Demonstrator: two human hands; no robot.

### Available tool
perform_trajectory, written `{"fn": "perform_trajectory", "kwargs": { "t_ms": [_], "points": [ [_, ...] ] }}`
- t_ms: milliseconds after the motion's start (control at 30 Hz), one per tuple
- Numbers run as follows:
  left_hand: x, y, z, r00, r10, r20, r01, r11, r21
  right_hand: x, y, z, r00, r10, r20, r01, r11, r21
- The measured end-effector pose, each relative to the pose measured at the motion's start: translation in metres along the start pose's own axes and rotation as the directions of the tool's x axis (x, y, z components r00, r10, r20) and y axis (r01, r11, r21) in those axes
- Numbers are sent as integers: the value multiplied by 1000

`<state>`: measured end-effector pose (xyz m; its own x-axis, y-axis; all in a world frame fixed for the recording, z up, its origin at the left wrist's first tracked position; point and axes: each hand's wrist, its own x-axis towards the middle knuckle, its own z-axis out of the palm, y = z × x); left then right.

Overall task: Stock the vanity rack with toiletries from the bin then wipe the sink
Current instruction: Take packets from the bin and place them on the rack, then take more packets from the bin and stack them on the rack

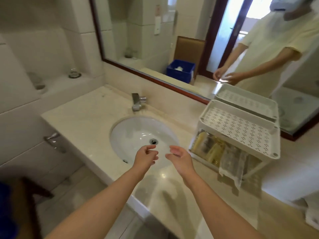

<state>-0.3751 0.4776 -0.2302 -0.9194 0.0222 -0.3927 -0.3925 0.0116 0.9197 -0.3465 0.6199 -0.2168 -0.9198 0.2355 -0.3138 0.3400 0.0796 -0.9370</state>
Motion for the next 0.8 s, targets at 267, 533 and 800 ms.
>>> {"fn": "perform_trajectory", "kwargs": {
  "t_ms": [267,533,800],
  "points": [
    [-13,-5,-119,954,-12,-301,-19,995,-101,-2,-21,112,956,-90,280,115,991,-73],
    [-52,-10,-263,867,8,-499,-95,984,-149,-43,-46,256,875,-130,467,207,971,-117],
    [-110,-28,-415,791,1,-612,-124,979,-159,-114,-50,408,787,-143,600,253,962,-103]
  ]
}}
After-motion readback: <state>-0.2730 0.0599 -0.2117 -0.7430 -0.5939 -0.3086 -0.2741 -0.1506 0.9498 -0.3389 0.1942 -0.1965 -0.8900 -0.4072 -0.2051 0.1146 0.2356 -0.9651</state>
